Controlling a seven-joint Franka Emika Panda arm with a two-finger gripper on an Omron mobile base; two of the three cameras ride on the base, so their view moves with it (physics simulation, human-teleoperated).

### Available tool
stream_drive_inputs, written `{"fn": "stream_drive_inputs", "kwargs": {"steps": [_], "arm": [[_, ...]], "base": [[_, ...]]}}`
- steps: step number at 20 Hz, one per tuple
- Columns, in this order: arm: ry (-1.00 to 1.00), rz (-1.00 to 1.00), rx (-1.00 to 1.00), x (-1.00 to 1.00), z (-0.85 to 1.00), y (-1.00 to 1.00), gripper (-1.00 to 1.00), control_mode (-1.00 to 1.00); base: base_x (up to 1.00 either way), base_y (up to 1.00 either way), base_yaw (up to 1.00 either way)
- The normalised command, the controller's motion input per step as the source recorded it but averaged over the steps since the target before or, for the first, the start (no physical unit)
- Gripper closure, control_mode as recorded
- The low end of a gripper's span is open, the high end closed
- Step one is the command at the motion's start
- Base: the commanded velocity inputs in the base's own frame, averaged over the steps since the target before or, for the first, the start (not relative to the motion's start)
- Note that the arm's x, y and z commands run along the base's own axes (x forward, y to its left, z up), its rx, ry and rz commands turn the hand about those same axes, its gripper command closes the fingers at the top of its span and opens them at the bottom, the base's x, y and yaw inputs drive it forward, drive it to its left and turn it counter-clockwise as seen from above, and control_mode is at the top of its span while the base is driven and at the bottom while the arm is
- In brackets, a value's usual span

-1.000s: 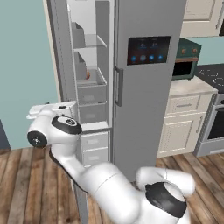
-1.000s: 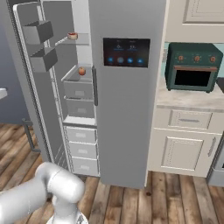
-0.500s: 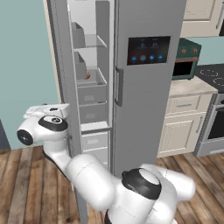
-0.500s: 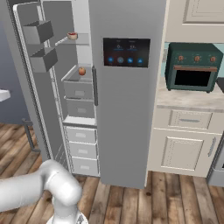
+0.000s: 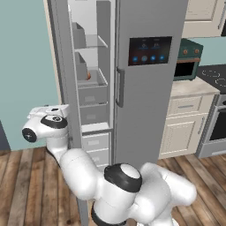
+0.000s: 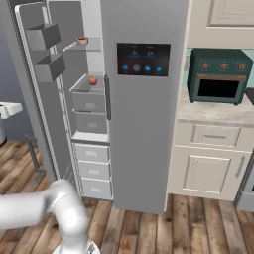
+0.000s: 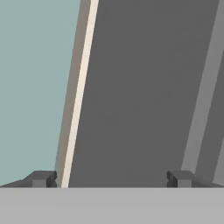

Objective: There's a steak in the fridge that needs to be moved to the freezer for freezing. Pick up the steak from the fridge, place it on any shelf in the freezer, and close the fridge and freezer doors when done.

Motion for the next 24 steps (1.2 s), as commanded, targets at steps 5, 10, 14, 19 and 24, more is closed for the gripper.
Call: {"fn": "stream_drive_inputs", "kwargs": {"steps": [5,10,14,19,24], "arm": [[0.0,0.0,-0.03,0.29,-0.24,0.31,-1.0,-1.0],[0.0,0.0,-0.01,0.35,-0.22,0.25,-1.0,-1.0],[0.0,0.0,0.0,0.46,-0.13,0.03,-1.0,-1.0],[0.02,0.0,0.0,0.53,-0.21,0.0,-1.0,-1.0],[0.03,0.0,0.0,0.59,-0.27,0.01,-1.0,-1.0]], "base": [[0.0,0.0,0.0],[0.0,0.0,0.0],[0.0,0.0,0.0],[0.0,0.0,0.0],[0.0,0.0,0.0]]}}
